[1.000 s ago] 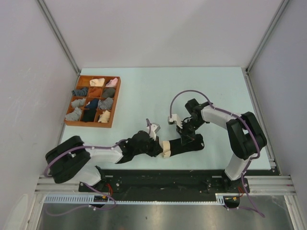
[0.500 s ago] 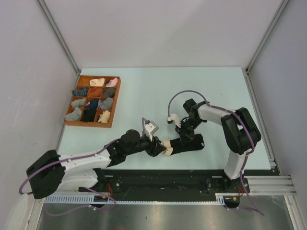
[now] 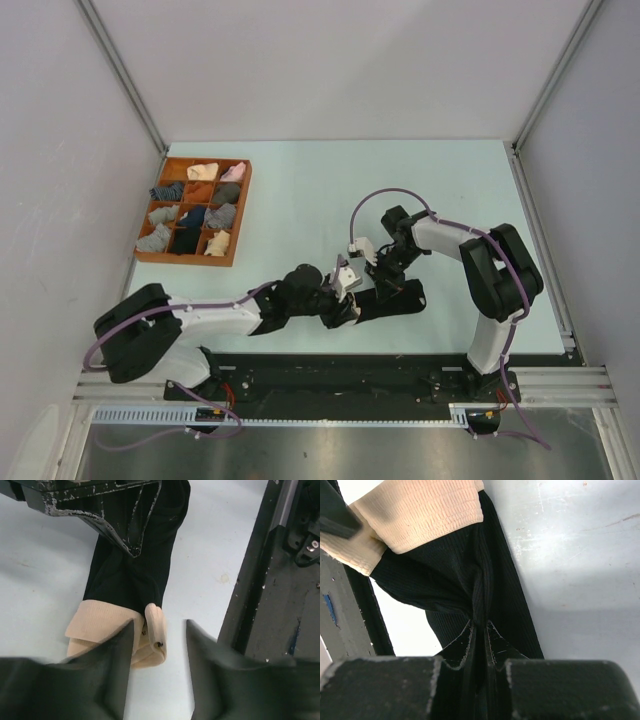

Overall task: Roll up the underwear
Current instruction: Fold the underwear at the center of the board.

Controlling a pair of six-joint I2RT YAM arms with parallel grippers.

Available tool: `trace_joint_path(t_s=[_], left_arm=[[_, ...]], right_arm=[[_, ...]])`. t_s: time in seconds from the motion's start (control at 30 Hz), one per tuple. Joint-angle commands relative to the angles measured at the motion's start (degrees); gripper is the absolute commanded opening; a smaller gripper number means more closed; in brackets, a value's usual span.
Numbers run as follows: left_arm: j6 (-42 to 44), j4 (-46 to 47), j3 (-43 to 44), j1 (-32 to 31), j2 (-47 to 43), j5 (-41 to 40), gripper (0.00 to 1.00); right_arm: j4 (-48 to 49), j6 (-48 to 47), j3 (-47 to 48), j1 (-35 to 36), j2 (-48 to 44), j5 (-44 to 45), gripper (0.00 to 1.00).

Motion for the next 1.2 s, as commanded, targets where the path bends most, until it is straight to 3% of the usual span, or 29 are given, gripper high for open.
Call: trace_joint_path(t_s=[0.0, 0.07, 0.1, 0.3, 0.7, 0.97, 1.17], left_arm=[[0.98, -2.51, 4.43, -0.21, 3.81, -3.29, 0.26], [-0.69, -5.24, 5.66, 0.23, 4.95, -6.29, 0.03], [-2.01, -5.77, 5.75, 0.58, 5.74, -8.48, 0.01], [-11.68, -4.81, 3.56, 3.83, 6.36, -16.23, 0.01], [-11.95, 3.19, 3.56, 4.54, 8.91, -12.72, 0.01], [-14.94, -6.73, 8.74, 7.17, 14.97, -16.77, 0.0], [-16.17, -10.16, 9.89, 9.19, 17.52, -15.01, 0.0]], right_arm=[[0.09, -0.05, 1.58, -0.11, 0.64, 0.49, 0.08], [0.0, -0.14, 1.58, -0.11, 0.64, 0.49, 0.08], [0.0, -0.05, 1.67, -0.2, 0.63, 0.67, 0.08], [0.09, 0.04, 1.58, -0.2, 0.9, 1.37, 0.08], [0.27, 0.83, 1.58, -0.2, 0.72, 1.9, 0.12], [1.23, 2.58, 1.58, -2.48, -4.37, 2.51, 0.25], [6.41, 4.95, 1.58, -2.05, -8.33, 12.15, 0.34]])
